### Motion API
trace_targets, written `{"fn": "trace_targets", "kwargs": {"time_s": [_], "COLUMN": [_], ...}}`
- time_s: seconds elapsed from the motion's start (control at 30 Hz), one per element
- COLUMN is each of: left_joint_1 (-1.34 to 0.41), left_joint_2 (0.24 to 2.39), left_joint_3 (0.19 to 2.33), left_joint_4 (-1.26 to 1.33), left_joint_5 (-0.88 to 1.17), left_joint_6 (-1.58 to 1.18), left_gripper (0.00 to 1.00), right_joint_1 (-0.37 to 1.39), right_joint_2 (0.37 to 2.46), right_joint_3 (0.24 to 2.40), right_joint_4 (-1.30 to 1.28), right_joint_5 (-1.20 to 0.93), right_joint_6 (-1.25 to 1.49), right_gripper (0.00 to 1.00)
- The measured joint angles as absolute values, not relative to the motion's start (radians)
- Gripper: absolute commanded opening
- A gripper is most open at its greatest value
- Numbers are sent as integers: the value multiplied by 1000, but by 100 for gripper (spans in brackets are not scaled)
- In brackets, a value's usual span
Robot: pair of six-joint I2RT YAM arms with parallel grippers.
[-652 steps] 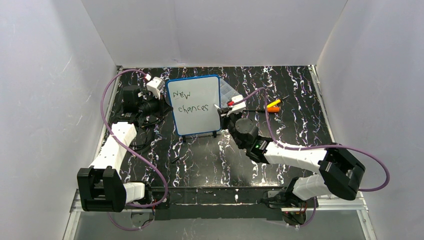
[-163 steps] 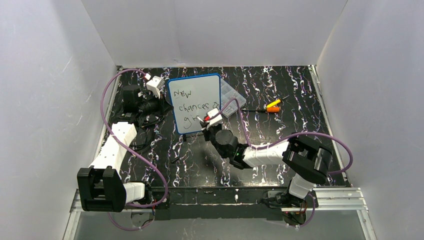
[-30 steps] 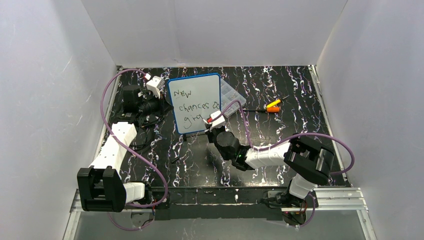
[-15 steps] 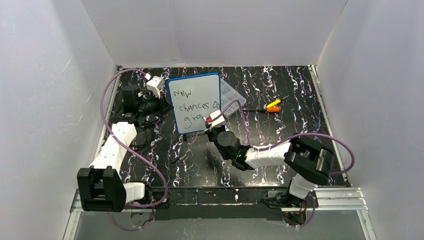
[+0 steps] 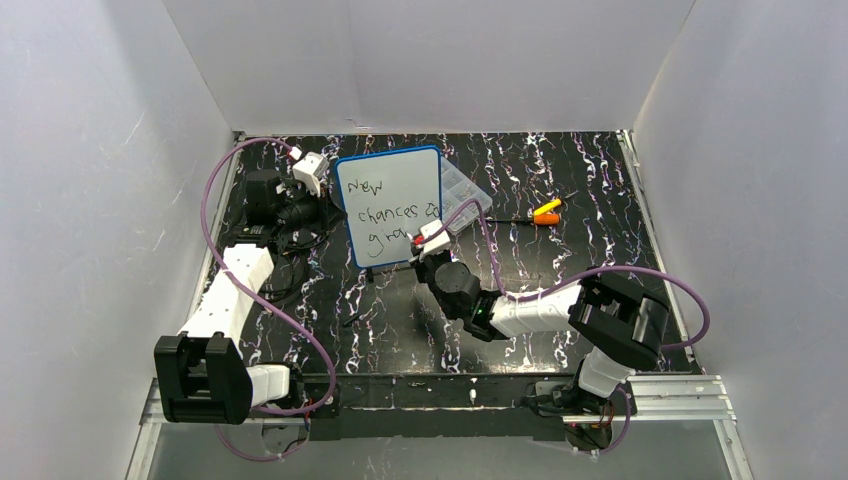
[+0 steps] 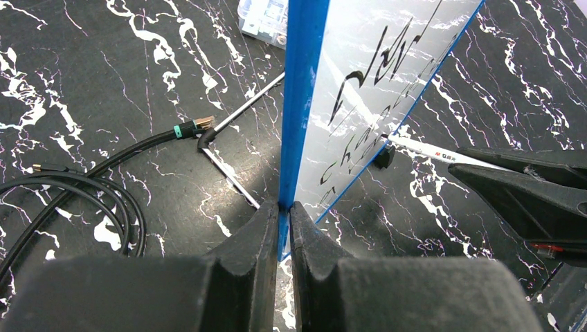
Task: Write a sentence on the whiteboard
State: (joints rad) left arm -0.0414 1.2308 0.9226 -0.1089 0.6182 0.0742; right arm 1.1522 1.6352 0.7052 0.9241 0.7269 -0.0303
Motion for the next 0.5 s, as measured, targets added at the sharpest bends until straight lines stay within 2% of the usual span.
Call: {"fn": "trace_targets", "kwargs": {"time_s": [0.5], "left_joint_1": [-41], "left_joint_2": [1231], "left_joint_3": [923], "left_joint_4": [-109], "left_joint_5": [618], "left_joint_6": [74], "left_gripper": [0], "right_joint_1": [1152], "right_joint_2": [1635], "right_joint_3": [702], "right_joint_4": [891], "right_joint_5": [733], "right_joint_6": [23], "right_gripper": [1]}}
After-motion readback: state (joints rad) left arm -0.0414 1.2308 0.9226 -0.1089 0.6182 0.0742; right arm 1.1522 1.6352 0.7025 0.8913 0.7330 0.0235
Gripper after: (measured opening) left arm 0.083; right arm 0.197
